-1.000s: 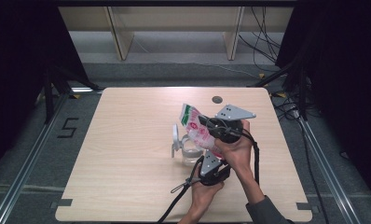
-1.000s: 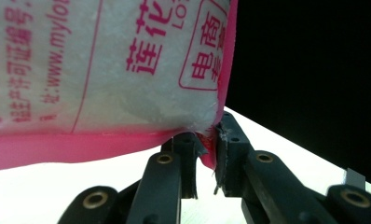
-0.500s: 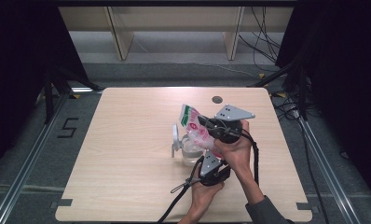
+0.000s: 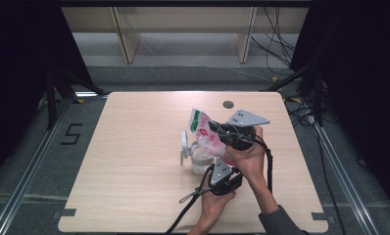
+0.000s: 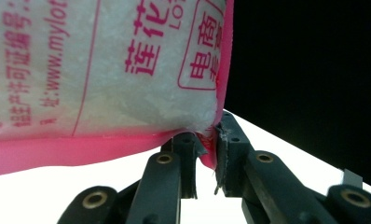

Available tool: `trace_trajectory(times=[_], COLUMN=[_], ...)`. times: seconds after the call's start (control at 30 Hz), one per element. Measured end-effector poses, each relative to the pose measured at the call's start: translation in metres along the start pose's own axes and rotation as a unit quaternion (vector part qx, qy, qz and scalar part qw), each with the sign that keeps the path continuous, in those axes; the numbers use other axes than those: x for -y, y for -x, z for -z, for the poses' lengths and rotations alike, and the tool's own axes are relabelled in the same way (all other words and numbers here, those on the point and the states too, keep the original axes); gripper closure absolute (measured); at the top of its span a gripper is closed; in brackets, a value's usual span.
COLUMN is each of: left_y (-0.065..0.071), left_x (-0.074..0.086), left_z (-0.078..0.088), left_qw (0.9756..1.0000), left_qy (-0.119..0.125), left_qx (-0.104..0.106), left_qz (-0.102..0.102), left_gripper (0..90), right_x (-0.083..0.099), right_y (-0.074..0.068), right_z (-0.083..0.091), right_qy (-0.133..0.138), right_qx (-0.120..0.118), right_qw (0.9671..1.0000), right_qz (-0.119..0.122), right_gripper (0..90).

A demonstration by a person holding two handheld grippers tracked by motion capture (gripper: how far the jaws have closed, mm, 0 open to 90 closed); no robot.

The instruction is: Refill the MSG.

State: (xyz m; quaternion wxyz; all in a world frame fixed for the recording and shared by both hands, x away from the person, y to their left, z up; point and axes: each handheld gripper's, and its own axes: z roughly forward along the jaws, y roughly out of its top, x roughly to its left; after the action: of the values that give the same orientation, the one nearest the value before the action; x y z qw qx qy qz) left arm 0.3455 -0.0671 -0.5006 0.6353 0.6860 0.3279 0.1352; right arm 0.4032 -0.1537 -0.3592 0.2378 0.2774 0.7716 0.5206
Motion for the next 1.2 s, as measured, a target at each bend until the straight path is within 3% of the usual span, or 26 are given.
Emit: trace_trajectory(times=[0.43, 0.47, 0.57, 0.63, 1.2], left_y=[0.0001, 0.0001, -0.0003, -0.0002, -0.0011], left_x=[-0.0002, -0.0002, 0.0, -0.0003, -0.0009], left_z=[0.0, -0.0001, -0.0002, 0.0002, 0.0], left_qw=[1.0, 1.0, 1.0, 1.0, 1.0], left_qy=[0.003, 0.004, 0.003, 0.003, 0.003], left_qx=[0.002, 0.002, 0.001, 0.001, 0.002], left_qz=[0.002, 0.002, 0.004, 0.005, 0.002], left_gripper=[79.3, 79.3, 79.3, 79.3, 79.4], right_x=[0.0003, 0.0006, 0.0006, 0.001, 0.0008], right_y=[-0.0005, -0.0014, -0.002, -0.0021, -0.0035], right_z=[-0.0007, -0.0003, -0.0018, -0.0028, -0.003], right_qy=[0.001, -0.003, 0.002, 0.0, -0.002], right_qx=[-0.001, 0.001, 0.004, -0.006, -0.003], right_qw=[1.0, 0.9999, 1.0, 1.0, 1.0], right_qz=[0.0, -0.012, 0.0, -0.003, -0.004], right_gripper=[90.0, 90.0, 90.0, 90.0, 90.0])
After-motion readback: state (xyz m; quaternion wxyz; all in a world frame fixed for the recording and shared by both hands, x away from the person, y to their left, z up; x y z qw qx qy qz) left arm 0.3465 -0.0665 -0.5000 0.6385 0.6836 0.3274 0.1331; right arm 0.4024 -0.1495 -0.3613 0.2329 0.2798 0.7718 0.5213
